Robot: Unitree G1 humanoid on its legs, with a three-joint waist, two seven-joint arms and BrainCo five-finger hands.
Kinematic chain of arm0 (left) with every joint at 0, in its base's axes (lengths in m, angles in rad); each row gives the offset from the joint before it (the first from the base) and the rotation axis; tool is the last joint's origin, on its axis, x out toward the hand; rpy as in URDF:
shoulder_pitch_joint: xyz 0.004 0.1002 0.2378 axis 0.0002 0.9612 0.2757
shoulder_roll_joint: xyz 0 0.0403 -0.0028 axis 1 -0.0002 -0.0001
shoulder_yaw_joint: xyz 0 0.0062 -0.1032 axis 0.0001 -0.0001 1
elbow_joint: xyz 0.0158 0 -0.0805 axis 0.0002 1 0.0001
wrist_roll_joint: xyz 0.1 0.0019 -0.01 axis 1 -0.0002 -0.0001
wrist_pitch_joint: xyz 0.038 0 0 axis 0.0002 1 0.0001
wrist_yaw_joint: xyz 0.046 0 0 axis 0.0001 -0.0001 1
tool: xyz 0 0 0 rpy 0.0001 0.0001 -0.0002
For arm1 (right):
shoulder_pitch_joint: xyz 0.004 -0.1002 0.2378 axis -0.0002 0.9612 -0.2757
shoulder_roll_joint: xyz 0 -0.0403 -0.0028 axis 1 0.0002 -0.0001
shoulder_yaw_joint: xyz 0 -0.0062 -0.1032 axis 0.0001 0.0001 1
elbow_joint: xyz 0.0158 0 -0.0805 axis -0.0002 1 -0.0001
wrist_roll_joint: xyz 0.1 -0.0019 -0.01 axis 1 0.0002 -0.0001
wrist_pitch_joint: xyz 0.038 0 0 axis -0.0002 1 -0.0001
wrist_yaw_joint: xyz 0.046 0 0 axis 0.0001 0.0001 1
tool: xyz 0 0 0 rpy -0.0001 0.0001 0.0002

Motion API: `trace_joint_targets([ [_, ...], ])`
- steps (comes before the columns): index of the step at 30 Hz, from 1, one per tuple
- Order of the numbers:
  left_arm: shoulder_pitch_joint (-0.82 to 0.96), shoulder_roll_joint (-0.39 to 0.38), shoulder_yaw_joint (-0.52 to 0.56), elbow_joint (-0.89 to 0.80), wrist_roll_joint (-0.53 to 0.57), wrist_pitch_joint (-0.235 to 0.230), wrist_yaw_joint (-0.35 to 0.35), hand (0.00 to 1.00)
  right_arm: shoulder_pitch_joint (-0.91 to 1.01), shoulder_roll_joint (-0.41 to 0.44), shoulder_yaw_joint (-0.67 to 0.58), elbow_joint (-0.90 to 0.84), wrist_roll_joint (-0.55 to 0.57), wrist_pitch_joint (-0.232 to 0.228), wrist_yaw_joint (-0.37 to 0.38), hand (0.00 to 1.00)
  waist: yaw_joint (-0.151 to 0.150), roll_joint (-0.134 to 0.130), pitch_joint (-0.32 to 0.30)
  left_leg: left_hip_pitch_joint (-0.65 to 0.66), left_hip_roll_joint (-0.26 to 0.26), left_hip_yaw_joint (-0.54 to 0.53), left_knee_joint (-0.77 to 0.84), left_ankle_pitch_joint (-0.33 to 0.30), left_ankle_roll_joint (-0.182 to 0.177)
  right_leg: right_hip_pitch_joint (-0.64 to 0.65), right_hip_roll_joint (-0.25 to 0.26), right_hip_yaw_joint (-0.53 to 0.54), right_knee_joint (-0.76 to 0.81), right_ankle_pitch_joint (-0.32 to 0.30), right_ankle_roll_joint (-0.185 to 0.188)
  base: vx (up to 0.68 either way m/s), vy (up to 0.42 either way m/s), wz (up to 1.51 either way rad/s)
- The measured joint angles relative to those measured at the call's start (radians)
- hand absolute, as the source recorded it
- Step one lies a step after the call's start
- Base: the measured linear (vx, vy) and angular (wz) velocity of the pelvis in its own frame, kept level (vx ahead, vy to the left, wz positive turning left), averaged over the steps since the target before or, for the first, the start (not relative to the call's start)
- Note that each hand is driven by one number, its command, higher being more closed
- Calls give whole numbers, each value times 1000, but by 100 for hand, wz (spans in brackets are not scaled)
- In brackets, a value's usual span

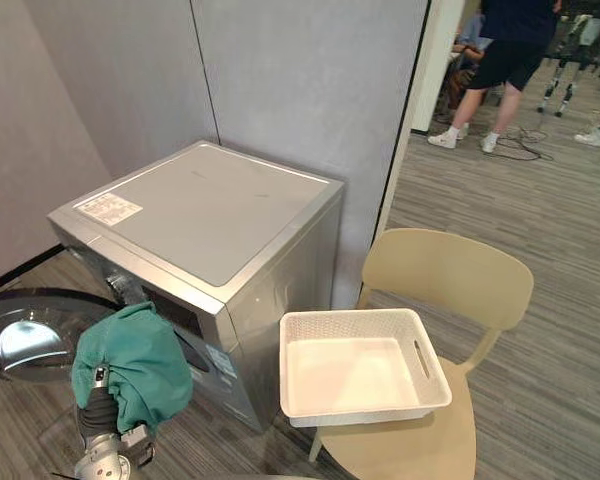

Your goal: Pick up the laundry basket with both hands and put the clothes into the washing machine.

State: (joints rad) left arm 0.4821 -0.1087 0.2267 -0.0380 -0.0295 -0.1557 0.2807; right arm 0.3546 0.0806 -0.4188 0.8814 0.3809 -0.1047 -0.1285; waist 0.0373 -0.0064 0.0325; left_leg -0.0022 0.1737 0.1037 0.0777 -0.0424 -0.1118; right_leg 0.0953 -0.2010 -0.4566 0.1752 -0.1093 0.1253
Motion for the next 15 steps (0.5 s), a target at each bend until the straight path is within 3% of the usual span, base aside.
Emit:
trace_joint_targets([
  [3, -17, 8, -42, 0, -38, 0, -22, 100, -81, -32, 92, 1, -31, -5, 1, 0, 6, -8, 42, -100, -12, -79, 49, 14, -10, -64, -26, -60, 89, -38, -10, -71, -30, 66],
  [5, -53, 18, -69, 0, -47, 7, -22, 100, -149, -48, 126, -3, -32, -7, -2, 0, 9, -17, 78, -174, -44, -147, 36, 71, 5, -131, -70, -130, 186, -77, -18, -95, -45, 122],
  [7, -94, 25, -91, 0, -46, 21, -24, 100, -206, -70, 142, -10, -39, -8, -6, 0, 8, 0, 120, -217, -84, -174, 13, 128, 81, -138, -121, -212, 250, -102, -20, -116, 6, 136],
  [8, -117, 28, -98, -1, -46, 22, -23, 100, -226, -78, 143, -24, -39, -7, -8, 0, 11, 11, 129, -213, -73, -106, -40, 118, 159, -135, -159, -258, 251, -100, -24, -77, 33, 125],
  [10, -133, 31, -104, -5, -43, 21, -18, 100, -240, -77, 148, -48, -38, -10, -16, 0, 20, 6, 138, -260, -14, 59, 120, 87, 173, -110, -205, -318, 265, -96, -22, -16, 33, 101],
  [11, -133, 31, -109, -7, -42, 22, -17, 100, -235, -77, 151, -65, -38, -10, -26, 0, 31, 7, 138, -264, 33, 101, 250, 78, 171, -88, -225, -334, 275, -94, -18, 3, 54, 62],
  [12, -129, 31, -121, -10, -42, 21, -15, 100, -217, -76, 152, -94, -37, -11, -34, 0, 28, 8, 137, -249, 103, 138, 377, 43, 148, -43, -247, -360, 285, -88, -8, -1, 126, 57],
  [13, -130, 31, -133, -12, -42, 21, -14, 100, -199, -69, 146, -112, -35, -8, -47, 0, 29, 10, 136, -221, 154, 170, 422, 34, 154, -11, -259, -376, 288, -80, 6, -10, 203, 59],
  [14, -129, 32, -148, -14, -42, 21, -15, 100, -180, -68, 136, -120, -32, -10, -50, 0, 27, 16, 130, -198, 180, 187, 421, 21, 127, 2, -268, -391, 291, -71, 23, 18, 325, 51],
  [15, -131, 32, -162, -15, -41, 20, -18, 100, -164, -60, 110, -120, -29, -10, -47, 0, 27, 23, 110, -196, 162, 206, 406, -50, 63, 8, -285, -396, 290, -51, 50, 85, 382, 70],
])
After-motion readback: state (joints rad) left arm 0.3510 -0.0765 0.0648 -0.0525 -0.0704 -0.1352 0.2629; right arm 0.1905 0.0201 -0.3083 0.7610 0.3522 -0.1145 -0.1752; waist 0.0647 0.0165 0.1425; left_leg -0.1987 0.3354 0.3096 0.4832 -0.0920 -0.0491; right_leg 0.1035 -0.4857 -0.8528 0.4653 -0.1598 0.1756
